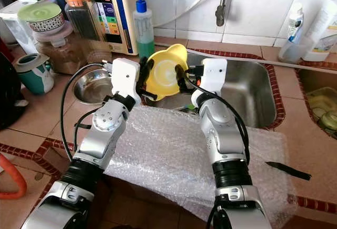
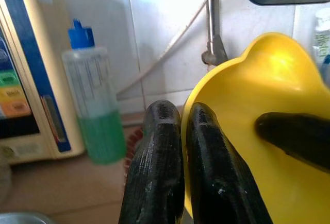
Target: Kitchen organization
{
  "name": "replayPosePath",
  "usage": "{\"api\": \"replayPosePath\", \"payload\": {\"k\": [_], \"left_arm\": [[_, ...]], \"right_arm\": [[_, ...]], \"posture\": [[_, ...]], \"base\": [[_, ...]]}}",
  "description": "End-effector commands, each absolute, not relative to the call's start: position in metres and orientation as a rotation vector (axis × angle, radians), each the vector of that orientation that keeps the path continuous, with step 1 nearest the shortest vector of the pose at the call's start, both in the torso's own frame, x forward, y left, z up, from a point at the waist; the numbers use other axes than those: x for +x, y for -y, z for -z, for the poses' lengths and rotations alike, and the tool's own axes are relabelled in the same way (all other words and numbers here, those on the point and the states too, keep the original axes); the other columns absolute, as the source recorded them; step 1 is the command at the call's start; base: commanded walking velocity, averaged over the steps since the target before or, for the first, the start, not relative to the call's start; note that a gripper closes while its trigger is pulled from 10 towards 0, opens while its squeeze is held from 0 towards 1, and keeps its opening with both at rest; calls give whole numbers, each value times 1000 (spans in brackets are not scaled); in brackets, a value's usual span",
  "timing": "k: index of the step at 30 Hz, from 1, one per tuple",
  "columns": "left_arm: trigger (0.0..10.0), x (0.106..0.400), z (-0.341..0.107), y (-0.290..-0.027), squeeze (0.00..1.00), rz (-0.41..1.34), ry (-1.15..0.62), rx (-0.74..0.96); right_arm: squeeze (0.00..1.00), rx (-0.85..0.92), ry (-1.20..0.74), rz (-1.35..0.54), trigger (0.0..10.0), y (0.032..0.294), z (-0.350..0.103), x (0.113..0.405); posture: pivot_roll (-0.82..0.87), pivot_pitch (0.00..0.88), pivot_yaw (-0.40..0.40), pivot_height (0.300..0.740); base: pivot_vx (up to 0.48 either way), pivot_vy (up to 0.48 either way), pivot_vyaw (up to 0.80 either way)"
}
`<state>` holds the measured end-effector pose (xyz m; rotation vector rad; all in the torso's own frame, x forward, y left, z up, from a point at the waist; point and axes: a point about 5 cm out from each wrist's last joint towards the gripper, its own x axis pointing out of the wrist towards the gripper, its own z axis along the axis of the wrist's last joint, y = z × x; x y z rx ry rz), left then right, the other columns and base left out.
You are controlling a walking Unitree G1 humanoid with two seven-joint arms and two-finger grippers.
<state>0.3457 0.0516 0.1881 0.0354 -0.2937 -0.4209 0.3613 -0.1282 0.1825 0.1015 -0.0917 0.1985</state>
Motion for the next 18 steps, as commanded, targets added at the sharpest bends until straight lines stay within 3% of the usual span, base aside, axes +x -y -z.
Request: {"api": "replayPosePath", "payload": {"k": [1,2,3,4,5,6,9,18], "left_arm": [[4706,342,-199,-50,0,444,345,10],[4980,341,-200,-49,0,455,349,9],[5843,341,-200,-48,0,459,349,5],[7569,340,-201,-47,0,463,350,0],[7569,340,-201,-47,0,463,350,0],[8667,340,-201,-47,0,467,353,-4],[10000,338,-202,-45,0,486,354,-13],[10000,338,-204,-45,0,510,358,-23]], "right_arm": [[0,72,74,-180,3608,133,-179,364],[0,92,68,-189,0,131,-177,364],[0,108,65,-196,0,130,-177,364],[0,121,61,-203,0,129,-176,364],[0,121,61,-203,0,129,-176,364],[0,130,58,-207,0,128,-175,364],[0,153,35,-216,0,124,-171,365],[0,194,26,-244,0,120,-172,367]], "posture": [[88,26,97,740],[86,27,92,740],[86,27,92,740],[86,27,92,740],[86,27,92,740],[87,26,91,740],[88,24,94,740],[86,22,95,740]], "base": [[0,0,0],[0,0,0],[0,0,0],[0,0,0],[0,0,0],[0,0,0],[0,0,0],[0,0,0]]}}
